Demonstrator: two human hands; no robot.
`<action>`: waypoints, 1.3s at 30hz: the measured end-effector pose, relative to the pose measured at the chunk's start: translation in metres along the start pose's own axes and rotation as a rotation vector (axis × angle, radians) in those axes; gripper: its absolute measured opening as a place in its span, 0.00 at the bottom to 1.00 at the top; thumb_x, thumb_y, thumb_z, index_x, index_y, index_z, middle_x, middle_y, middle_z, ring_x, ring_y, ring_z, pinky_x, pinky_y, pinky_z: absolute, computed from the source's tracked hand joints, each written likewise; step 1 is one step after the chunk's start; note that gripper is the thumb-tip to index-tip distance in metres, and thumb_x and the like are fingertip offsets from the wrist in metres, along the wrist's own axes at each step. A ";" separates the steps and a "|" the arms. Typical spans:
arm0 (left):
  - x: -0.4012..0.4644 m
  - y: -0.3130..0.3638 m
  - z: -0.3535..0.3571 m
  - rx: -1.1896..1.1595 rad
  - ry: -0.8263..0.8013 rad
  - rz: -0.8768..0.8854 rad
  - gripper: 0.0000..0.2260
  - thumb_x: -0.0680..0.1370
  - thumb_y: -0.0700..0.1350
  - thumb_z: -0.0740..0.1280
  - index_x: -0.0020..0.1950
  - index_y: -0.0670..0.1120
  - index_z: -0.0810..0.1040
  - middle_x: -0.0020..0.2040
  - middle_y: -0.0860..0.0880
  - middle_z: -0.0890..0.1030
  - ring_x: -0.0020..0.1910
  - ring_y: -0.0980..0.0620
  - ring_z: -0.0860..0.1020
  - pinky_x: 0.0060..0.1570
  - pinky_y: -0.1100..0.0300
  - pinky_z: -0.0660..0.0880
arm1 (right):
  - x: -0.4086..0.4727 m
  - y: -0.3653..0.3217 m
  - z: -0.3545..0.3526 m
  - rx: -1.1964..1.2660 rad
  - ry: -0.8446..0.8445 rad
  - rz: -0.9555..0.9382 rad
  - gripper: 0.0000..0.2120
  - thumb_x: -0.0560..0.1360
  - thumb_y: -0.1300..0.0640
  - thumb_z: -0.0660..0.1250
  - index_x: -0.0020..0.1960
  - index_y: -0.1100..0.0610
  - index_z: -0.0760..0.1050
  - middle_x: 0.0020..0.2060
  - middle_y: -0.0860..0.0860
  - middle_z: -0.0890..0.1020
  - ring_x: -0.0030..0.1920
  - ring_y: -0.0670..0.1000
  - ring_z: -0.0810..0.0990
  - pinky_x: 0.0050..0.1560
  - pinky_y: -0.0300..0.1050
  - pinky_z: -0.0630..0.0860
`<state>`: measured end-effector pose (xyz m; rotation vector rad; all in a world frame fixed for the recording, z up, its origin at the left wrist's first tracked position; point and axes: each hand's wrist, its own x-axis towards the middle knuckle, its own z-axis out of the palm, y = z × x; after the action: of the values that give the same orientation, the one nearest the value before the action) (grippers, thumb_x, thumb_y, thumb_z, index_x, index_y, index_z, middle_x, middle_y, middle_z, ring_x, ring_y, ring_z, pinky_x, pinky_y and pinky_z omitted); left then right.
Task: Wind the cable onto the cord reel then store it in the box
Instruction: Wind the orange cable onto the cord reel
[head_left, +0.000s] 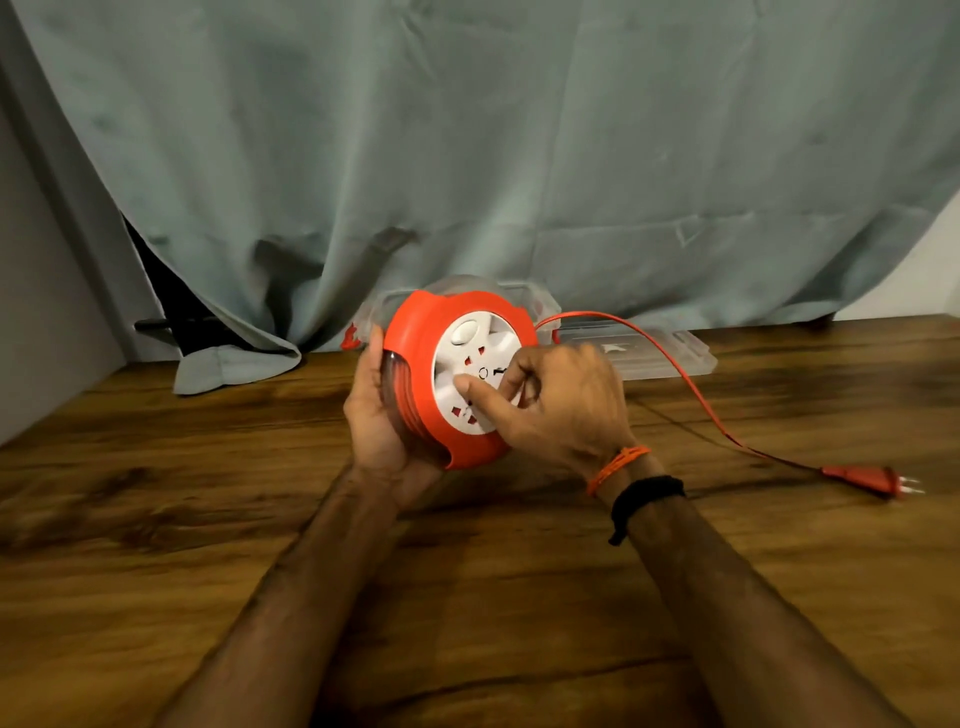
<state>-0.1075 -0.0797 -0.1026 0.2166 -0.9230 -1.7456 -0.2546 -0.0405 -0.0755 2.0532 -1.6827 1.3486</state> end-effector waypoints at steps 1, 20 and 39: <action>0.000 -0.001 0.001 -0.002 -0.014 -0.011 0.36 0.74 0.67 0.61 0.71 0.42 0.76 0.70 0.36 0.76 0.69 0.35 0.74 0.69 0.37 0.69 | 0.002 0.003 -0.006 -0.010 0.004 -0.052 0.20 0.67 0.34 0.69 0.32 0.51 0.76 0.21 0.43 0.70 0.30 0.48 0.76 0.37 0.45 0.75; -0.004 -0.002 0.000 0.021 -0.033 -0.031 0.36 0.71 0.68 0.63 0.70 0.45 0.77 0.68 0.38 0.78 0.67 0.36 0.76 0.68 0.33 0.69 | -0.003 0.019 -0.002 -0.288 0.074 -0.262 0.31 0.62 0.39 0.70 0.63 0.47 0.74 0.32 0.54 0.80 0.37 0.61 0.80 0.42 0.50 0.72; -0.004 0.000 0.005 0.054 0.034 0.013 0.32 0.75 0.68 0.57 0.62 0.46 0.84 0.62 0.39 0.83 0.62 0.39 0.81 0.59 0.42 0.79 | 0.000 -0.004 0.004 0.037 -0.017 0.132 0.31 0.64 0.26 0.65 0.25 0.54 0.74 0.19 0.45 0.74 0.29 0.48 0.77 0.34 0.41 0.69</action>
<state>-0.1083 -0.0738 -0.1002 0.2740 -0.9462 -1.7015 -0.2494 -0.0416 -0.0763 2.0099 -1.8439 1.4146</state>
